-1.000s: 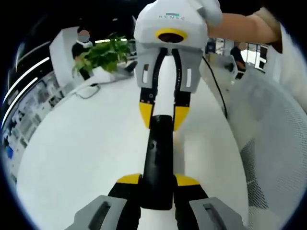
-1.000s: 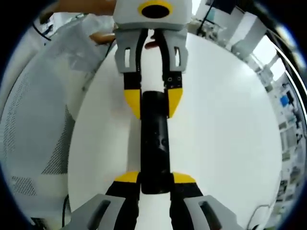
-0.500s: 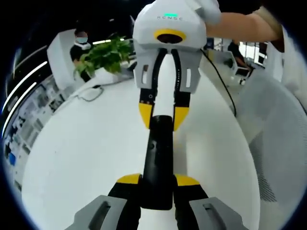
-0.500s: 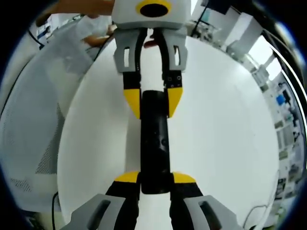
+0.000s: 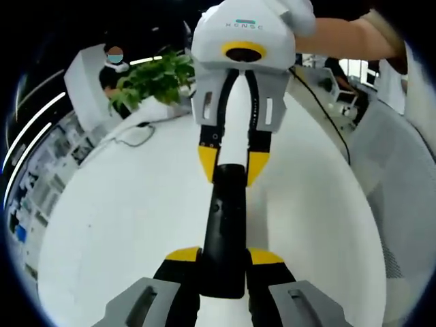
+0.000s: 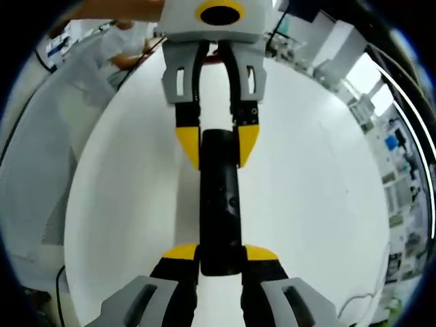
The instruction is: Press the specified remote control buttons in sequence, fully releasing each button before pressing the next.
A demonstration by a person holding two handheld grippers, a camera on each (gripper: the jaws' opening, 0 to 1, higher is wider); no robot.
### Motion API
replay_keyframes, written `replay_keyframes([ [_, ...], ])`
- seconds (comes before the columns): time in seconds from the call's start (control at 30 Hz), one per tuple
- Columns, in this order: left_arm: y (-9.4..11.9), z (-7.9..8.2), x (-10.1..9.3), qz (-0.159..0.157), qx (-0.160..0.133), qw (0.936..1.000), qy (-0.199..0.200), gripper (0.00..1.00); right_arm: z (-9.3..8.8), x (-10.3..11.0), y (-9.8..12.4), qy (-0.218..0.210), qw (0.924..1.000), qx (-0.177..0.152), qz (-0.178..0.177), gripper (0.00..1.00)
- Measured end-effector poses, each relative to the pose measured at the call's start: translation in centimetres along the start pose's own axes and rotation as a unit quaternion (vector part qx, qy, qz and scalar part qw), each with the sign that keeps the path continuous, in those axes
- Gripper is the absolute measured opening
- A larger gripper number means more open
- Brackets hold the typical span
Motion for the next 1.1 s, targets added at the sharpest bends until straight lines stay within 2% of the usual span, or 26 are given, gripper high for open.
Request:
replay_keyframes([
  [0.5,-1.4,0.5,4.2,0.012,0.012,0.9998,-0.008,0.24,-1.7,-3.7,-1.7,0.002,0.9998,-0.008,-0.017,0.20],
  [0.73,-2.8,0.7,6.0,0.018,0.026,0.9993,-0.019,0.24,-2.8,-5.1,-2.8,0.003,0.9997,-0.004,-0.022,0.20],
  [1.1,-4.3,0.5,7.4,0.022,0.041,0.9987,-0.021,0.24,-4.2,-6.2,-4.4,0.001,0.9996,0.002,-0.027,0.20],
])
Point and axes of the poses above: the point that each gripper's makers call its tool centre point, and the gripper's own axes: y roughly backward along the fingers, x roughly to its left, z roughly out of its top, the point moved 6 cm from there along y, roughly backward along the fingers, and after that the axes turned 15 degrees about y, right-handed, at the moved point
